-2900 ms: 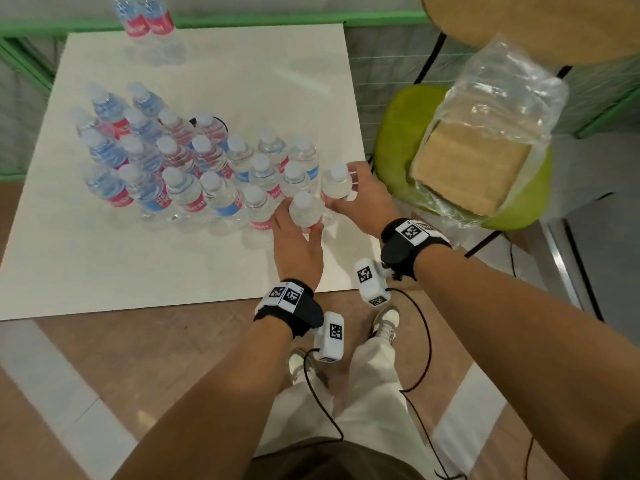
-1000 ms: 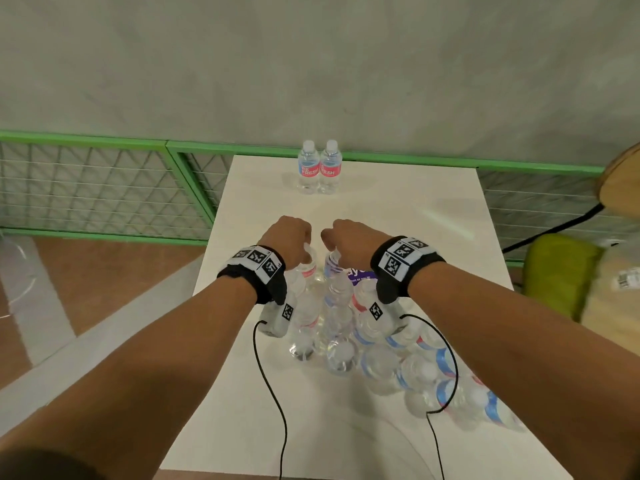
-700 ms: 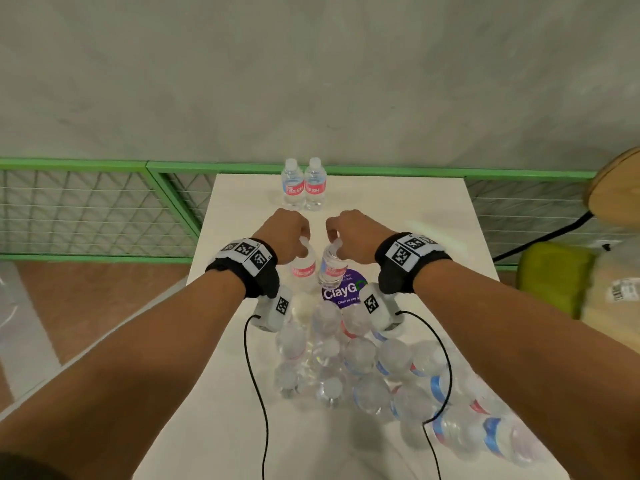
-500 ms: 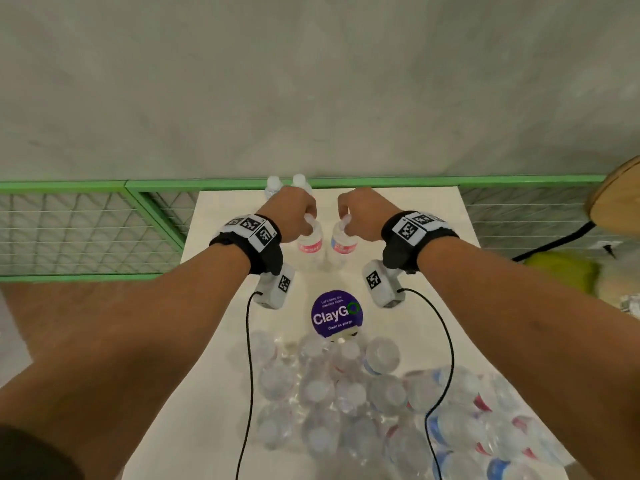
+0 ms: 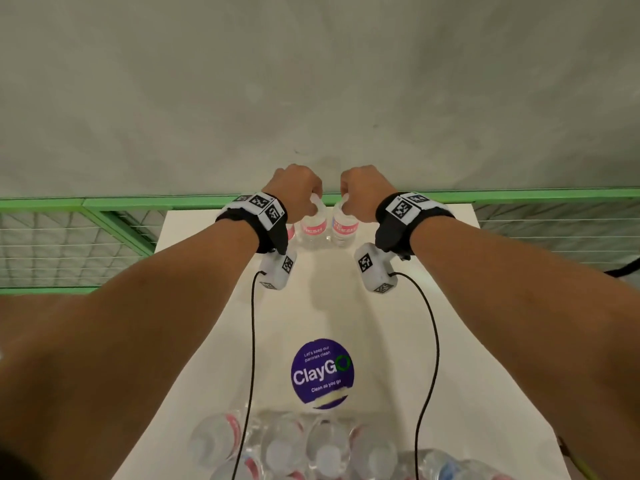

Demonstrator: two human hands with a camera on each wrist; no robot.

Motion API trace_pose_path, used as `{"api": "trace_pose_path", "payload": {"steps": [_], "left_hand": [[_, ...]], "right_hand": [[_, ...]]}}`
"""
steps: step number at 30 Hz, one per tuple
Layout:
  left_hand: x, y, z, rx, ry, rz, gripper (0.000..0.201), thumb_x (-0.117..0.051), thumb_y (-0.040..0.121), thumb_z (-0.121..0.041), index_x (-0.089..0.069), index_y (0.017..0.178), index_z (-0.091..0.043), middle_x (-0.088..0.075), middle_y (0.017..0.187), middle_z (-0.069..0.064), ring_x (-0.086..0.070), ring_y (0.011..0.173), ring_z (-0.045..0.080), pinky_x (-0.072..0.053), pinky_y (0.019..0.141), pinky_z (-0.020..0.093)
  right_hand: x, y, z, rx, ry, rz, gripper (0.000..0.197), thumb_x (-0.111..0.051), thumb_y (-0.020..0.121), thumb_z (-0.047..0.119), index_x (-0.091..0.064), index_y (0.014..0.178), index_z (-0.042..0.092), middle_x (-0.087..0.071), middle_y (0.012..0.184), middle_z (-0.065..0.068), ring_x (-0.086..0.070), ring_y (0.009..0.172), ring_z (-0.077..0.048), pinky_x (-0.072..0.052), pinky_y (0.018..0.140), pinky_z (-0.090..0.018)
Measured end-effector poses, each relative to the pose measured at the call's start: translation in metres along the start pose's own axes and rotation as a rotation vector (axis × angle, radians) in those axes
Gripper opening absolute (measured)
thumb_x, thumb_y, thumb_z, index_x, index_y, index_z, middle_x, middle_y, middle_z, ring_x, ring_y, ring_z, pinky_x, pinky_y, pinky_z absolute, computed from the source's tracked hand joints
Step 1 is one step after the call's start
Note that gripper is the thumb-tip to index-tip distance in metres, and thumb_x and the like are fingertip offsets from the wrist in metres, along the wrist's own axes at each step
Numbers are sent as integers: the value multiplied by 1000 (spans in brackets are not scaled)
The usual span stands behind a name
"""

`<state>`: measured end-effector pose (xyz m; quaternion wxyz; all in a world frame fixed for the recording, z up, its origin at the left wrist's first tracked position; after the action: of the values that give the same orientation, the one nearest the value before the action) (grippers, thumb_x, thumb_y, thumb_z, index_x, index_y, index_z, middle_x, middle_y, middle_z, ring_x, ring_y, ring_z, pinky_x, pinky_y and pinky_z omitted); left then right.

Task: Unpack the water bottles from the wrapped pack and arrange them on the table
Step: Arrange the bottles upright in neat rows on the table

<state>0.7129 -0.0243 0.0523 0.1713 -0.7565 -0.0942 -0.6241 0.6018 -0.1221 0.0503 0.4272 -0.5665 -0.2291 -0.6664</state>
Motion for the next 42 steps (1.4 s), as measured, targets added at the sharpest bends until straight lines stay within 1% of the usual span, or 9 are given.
{"api": "trace_pose_path", "payload": {"steps": [4, 9, 12, 15, 19, 23, 26, 36, 42], "left_hand": [[-1, 10, 1, 16, -23, 14, 31, -76, 80, -14, -70, 110, -16, -64, 111, 9, -60, 103, 31, -44, 80, 34], [-4, 8, 5, 29, -31, 38, 36, -78, 80, -29, -65, 112, -22, -62, 110, 6, -61, 99, 28, -51, 83, 39], [-3, 3, 2, 38, -39, 55, 29, -75, 82, -27, -67, 109, -24, -65, 110, 8, -64, 97, 30, -55, 85, 41], [-3, -3, 2, 43, -21, 69, 28, -76, 81, -27, -69, 108, -23, -66, 106, 8, -64, 94, 31, -54, 85, 40], [-6, -9, 5, 38, 5, 53, 30, -77, 80, -30, -71, 109, -24, -67, 103, 7, -63, 95, 30, -51, 80, 36], [-9, -15, 7, 40, 8, 48, 28, -77, 79, -31, -71, 106, -27, -69, 102, 6, -64, 95, 30, -55, 81, 40], [-11, -16, 7, 31, 27, 35, 27, -76, 80, -31, -71, 106, -27, -69, 100, 7, -64, 93, 30, -54, 79, 39], [-18, -18, 10, 14, 24, -19, 27, -74, 83, -29, -69, 109, -25, -69, 102, 6, -62, 94, 30, -51, 77, 36], [-18, -21, 11, 10, 17, -22, 27, -73, 84, -28, -68, 110, -23, -69, 103, 6, -61, 96, 29, -47, 76, 33]], "right_hand": [[-2, 9, -1, 8, 39, 5, 25, -70, 80, 14, -64, 104, 8, -64, 105, -12, -62, 92, -31, -52, 74, -34], [-6, 5, -14, 25, 70, 30, 34, -70, 84, 17, -61, 116, 11, -61, 111, -10, -59, 98, -28, -42, 72, -31], [-9, 0, -18, 24, 102, 8, 30, -67, 86, 18, -61, 115, 14, -63, 112, -11, -58, 91, -27, -41, 72, -30], [-11, -6, -14, 34, 120, 4, 29, -67, 86, 19, -62, 113, 14, -64, 109, -11, -54, 84, -24, -41, 70, -30], [-14, -12, -10, 42, 132, 1, 30, -69, 85, 21, -62, 114, 14, -63, 109, -13, -54, 83, -26, -39, 69, -30], [-15, -14, -5, 50, 140, -1, 32, -70, 85, 21, -62, 114, 14, -63, 109, -13, -53, 82, -26, -39, 68, -30], [-16, -16, -4, 46, 140, 1, 31, -71, 85, 23, -62, 113, 14, -62, 108, -13, -52, 81, -26, -38, 68, -30], [-21, -22, -7, 28, 159, -9, 29, -72, 83, 24, -60, 107, 13, -61, 100, -12, -58, 80, -30, -40, 64, -31], [-21, -21, -8, 28, 170, -12, 28, -73, 83, 23, -59, 105, 14, -60, 98, -12, -58, 77, -30, -39, 62, -30]]}}
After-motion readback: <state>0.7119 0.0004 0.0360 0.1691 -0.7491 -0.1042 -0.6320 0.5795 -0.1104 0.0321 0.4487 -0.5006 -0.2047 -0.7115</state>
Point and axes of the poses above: each hand's wrist, its own y-axis towards the middle knuckle, its own x-axis out of the back of the hand, z = x × y, the point moved 3 cm from there along y, towards the middle knuckle
